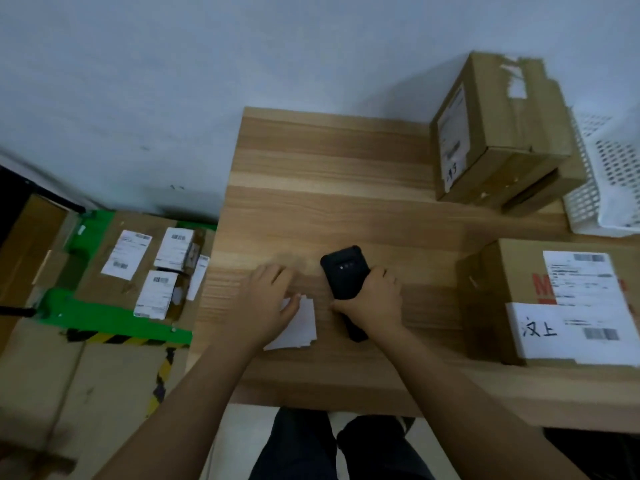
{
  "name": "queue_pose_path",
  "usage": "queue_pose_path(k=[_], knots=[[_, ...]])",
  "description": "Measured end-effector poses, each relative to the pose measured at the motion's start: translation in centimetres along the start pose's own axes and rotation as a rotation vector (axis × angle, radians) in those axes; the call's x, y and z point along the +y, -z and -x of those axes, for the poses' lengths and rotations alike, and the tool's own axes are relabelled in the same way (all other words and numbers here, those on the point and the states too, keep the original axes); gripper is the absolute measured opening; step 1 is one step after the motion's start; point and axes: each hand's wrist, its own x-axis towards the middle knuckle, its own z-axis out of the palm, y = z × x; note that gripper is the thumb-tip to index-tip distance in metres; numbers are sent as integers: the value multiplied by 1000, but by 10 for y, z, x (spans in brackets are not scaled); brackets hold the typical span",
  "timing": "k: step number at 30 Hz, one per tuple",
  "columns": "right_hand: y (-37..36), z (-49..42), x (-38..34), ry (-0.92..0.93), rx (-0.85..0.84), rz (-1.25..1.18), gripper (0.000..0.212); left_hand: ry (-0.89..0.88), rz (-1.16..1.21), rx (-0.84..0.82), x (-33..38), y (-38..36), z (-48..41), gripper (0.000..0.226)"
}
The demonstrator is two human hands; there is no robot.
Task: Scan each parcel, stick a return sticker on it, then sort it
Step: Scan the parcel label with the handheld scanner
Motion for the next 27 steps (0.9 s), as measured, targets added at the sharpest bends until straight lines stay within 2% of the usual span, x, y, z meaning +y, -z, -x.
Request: queue_pose_path(k=[5,12,17,24,27], knots=[[43,8,-4,74,107,-108,79,-87,-49,67,21,38,-29,41],[149,17,19,225,361,-162,81,-280,-98,276,110,89,-80,34],[218,13,78,351,473,-138,80,-351,-144,385,186,94,-108,34],[283,-11,189,591,619,80,73,-314,-174,441,297,57,-116,32],[303,-14,226,669,616,168,69,-255,-159,418,328,35,-114,32]])
